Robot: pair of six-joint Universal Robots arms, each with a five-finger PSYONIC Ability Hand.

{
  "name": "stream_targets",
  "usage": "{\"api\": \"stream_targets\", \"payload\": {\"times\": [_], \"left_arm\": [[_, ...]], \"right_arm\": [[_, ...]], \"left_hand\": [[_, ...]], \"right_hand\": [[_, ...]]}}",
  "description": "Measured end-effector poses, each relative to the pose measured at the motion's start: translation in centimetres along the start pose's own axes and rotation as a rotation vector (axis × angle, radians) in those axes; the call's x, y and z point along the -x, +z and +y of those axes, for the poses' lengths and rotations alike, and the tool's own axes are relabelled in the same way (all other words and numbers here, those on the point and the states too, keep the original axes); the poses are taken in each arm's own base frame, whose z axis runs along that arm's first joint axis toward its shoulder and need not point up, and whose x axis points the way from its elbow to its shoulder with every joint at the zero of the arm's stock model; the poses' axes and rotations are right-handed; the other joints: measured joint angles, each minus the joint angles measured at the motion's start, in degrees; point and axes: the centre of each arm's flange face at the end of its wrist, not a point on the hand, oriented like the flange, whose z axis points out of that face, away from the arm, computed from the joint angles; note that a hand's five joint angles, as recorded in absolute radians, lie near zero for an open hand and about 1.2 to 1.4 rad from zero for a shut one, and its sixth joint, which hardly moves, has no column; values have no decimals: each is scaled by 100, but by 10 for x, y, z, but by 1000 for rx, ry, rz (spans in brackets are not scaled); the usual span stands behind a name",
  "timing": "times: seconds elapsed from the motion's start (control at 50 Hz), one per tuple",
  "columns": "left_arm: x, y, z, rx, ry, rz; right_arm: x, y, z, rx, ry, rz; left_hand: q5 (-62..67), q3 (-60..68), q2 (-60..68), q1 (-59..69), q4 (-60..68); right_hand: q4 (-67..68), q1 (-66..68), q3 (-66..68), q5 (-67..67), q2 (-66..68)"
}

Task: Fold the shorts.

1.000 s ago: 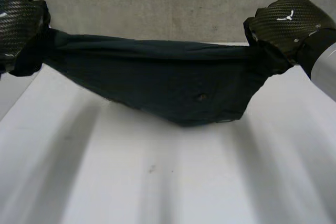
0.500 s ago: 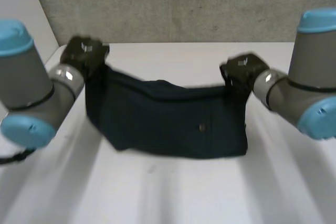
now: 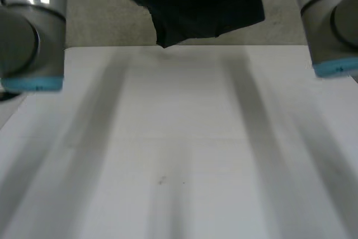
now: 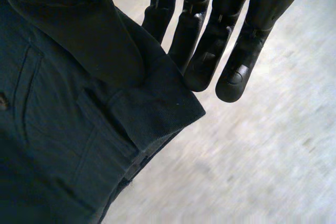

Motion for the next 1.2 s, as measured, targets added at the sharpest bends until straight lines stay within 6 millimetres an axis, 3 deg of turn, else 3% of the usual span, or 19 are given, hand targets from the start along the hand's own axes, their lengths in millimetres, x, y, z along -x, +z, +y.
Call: {"api": "stream_targets", "payload": {"times": [0.14,0.18,0.22,0.26,0.32,0.34,0.38,0.5,0.6,0.64,0.7,0.8,0.9,0.98,1.04,1.12,1.14,1.2], "left_arm": [[-31,-66,56,259,1,144],[-35,-75,63,293,1,163],[-56,-113,92,451,-1,260],[-66,-135,106,543,0,316],[-75,-160,118,648,3,374],[-79,-176,123,725,9,410],[-79,-188,125,786,17,433],[-65,-210,107,913,52,452],[-54,-219,88,953,69,459],[-45,-234,70,1001,81,488],[-41,-243,62,1029,88,509],[-35,-275,44,1128,116,612],[-26,-309,18,1214,175,758],[-21,-315,3,1190,223,826],[-22,-303,-3,1106,248,828],[-35,-275,3,971,253,766],[-43,-260,10,911,249,727],[-55,-240,22,838,242,673]], "right_arm": [[33,-48,65,295,24,-135],[35,-52,68,311,25,-143],[55,-85,104,479,30,-225],[63,-103,119,562,28,-268],[70,-120,130,632,24,-308],[76,-140,140,705,16,-351],[79,-152,143,748,9,-379],[79,-185,136,841,-26,-473],[75,-200,124,888,-38,-530],[73,-217,113,957,-37,-595],[72,-227,108,999,-36,-631],[66,-249,88,1086,-53,-718],[53,-270,56,1135,-113,-818],[44,-279,36,1159,-144,-872],[38,-279,28,1158,-155,-881],[35,-267,31,1114,-150,-839],[36,-260,35,1093,-143,-812],[39,-245,49,1053,-125,-752]], "left_hand": [[0,0,0,-6,0],[0,0,0,-6,0],[0,0,0,-6,0],[0,0,0,0,0],[0,0,0,0,0],[0,0,0,-6,0],[0,0,0,-6,0],[0,0,0,-6,0],[1,0,1,-6,0],[0,0,1,-6,0],[0,0,1,-6,0],[0,0,1,-6,0],[1,0,0,0,0],[0,0,1,-6,0],[0,0,1,-6,0],[0,0,1,0,0],[0,0,1,-6,0],[0,0,1,-6,0]], "right_hand": [[3,0,0,0,0],[3,0,0,0,0],[3,0,0,0,0],[3,0,0,0,0],[3,0,0,0,0],[3,0,0,0,0],[3,0,0,0,0],[3,0,0,0,0],[3,0,0,0,0],[3,0,0,0,0],[3,0,0,0,0],[3,0,0,0,0],[3,0,0,0,0],[3,0,0,0,0],[3,0,0,0,0],[3,0,0,0,0],[3,0,0,0,0],[3,0,0,0,0]]}}
